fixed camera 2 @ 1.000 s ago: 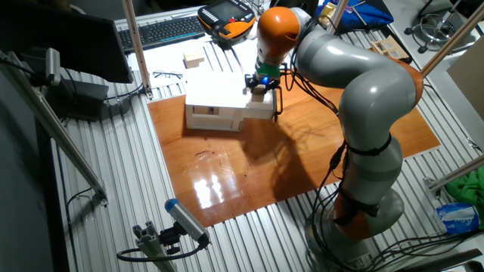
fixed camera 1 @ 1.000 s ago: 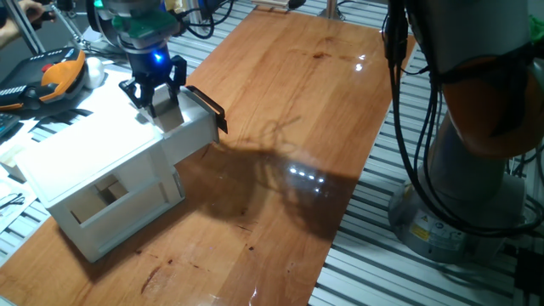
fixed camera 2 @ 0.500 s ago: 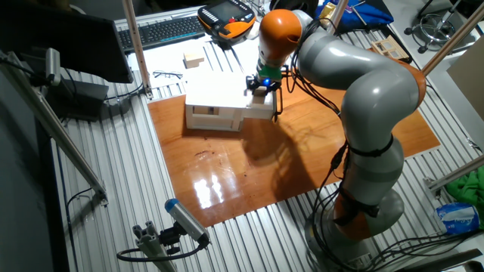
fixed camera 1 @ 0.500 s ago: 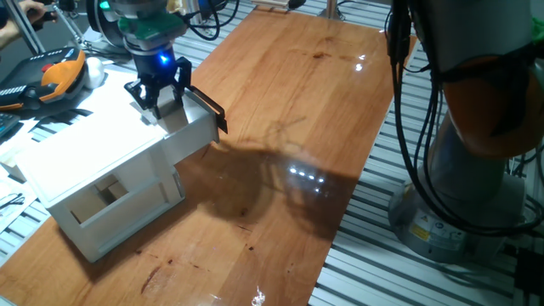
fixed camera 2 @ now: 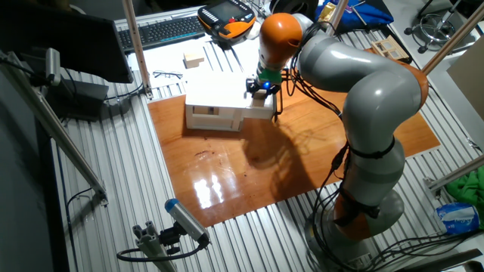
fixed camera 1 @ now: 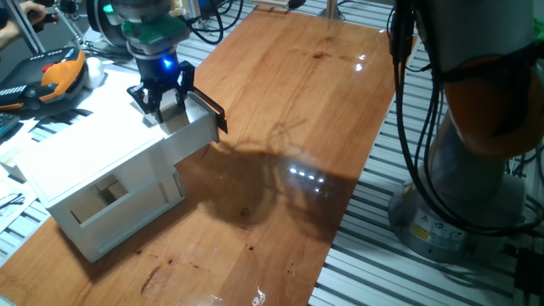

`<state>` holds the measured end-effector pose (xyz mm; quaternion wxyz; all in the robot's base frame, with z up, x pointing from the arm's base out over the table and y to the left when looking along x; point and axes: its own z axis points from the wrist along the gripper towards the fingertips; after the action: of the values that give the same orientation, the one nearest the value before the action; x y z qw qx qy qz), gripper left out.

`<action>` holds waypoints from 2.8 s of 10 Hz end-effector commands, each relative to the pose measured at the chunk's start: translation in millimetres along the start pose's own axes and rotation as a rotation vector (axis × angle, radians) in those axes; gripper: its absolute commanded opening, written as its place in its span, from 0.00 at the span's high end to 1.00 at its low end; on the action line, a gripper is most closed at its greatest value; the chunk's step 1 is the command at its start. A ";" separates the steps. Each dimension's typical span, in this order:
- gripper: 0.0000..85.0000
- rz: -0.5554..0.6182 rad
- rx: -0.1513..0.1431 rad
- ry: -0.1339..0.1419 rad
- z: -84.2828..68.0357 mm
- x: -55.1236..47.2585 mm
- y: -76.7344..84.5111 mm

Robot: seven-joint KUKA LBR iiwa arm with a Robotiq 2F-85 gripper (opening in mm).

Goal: Put things in the drawer

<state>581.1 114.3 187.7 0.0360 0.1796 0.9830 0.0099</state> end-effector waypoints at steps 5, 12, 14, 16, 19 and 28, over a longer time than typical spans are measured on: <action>1.00 -0.034 0.016 0.008 1.6 -1.0 0.3; 0.60 -0.025 0.010 -0.005 5.0 -1.9 0.1; 0.60 -0.030 0.014 -0.006 4.5 -1.9 0.0; 0.40 -0.035 0.018 -0.009 3.8 -2.1 -0.2; 0.40 -0.026 0.021 -0.006 4.1 -2.0 -0.2; 0.20 -0.012 0.041 0.001 -8.4 -5.7 -1.8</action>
<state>585.4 110.2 198.9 0.0308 0.1747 0.9841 -0.0119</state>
